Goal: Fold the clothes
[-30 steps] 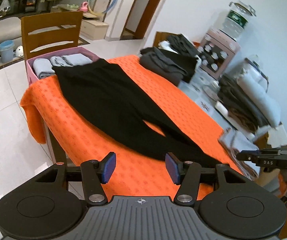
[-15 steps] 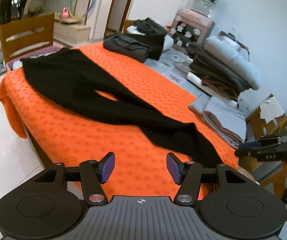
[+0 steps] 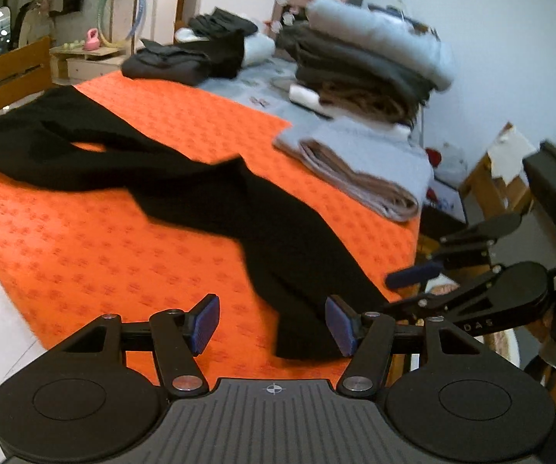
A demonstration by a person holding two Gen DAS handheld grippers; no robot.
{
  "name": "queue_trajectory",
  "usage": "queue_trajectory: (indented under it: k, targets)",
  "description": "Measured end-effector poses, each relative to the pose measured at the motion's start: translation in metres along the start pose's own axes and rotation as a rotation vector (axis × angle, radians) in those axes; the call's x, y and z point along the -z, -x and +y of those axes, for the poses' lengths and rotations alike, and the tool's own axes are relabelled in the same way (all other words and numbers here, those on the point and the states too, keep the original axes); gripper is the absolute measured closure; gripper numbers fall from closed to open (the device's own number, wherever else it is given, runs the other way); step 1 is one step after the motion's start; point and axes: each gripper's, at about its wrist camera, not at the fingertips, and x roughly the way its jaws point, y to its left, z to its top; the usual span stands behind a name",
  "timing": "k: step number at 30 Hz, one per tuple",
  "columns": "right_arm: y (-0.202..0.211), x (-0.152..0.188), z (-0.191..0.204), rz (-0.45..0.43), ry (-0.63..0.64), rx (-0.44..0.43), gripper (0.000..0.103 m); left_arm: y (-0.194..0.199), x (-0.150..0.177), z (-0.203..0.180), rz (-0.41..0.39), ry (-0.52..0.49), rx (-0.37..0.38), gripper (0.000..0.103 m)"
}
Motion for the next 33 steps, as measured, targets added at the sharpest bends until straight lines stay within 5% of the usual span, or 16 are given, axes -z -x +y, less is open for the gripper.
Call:
queue_trajectory:
  k: [11,16,17,18,19,20,21,24,33]
  targets:
    - [0.002,0.015,0.007,-0.09,-0.062,0.025,0.058,-0.033,0.011,-0.023,0.041,-0.112,-0.028,0.04]
    - [0.001,0.019,0.012,-0.123,-0.085,0.07,0.063,-0.037,0.009,-0.028,-0.001,-0.15,-0.026,0.041]
    - [0.001,0.02,0.014,-0.13,-0.086,0.079,0.066,-0.039,0.008,-0.029,-0.007,-0.155,-0.024,0.049]
    - [0.0,0.02,0.014,-0.138,-0.084,0.083,0.082,-0.04,0.007,-0.029,-0.013,-0.158,-0.024,0.067]
    - [-0.001,0.018,0.014,-0.139,-0.088,0.085,0.094,-0.037,0.005,-0.03,-0.022,-0.135,-0.032,0.076]
    - [-0.001,0.017,0.013,-0.141,-0.091,0.085,0.094,-0.034,0.004,-0.031,-0.031,-0.113,-0.04,0.09]
    - [0.001,0.015,0.012,-0.151,-0.096,0.069,0.095,-0.031,0.002,-0.032,-0.041,-0.091,-0.049,0.093]
    - [0.016,0.005,0.013,-0.162,-0.055,0.009,0.096,-0.015,-0.002,-0.039,-0.081,-0.005,-0.095,0.097]
    - [0.076,-0.031,0.031,-0.158,0.229,-0.234,0.097,0.072,0.006,-0.085,-0.202,0.329,-0.383,0.098]
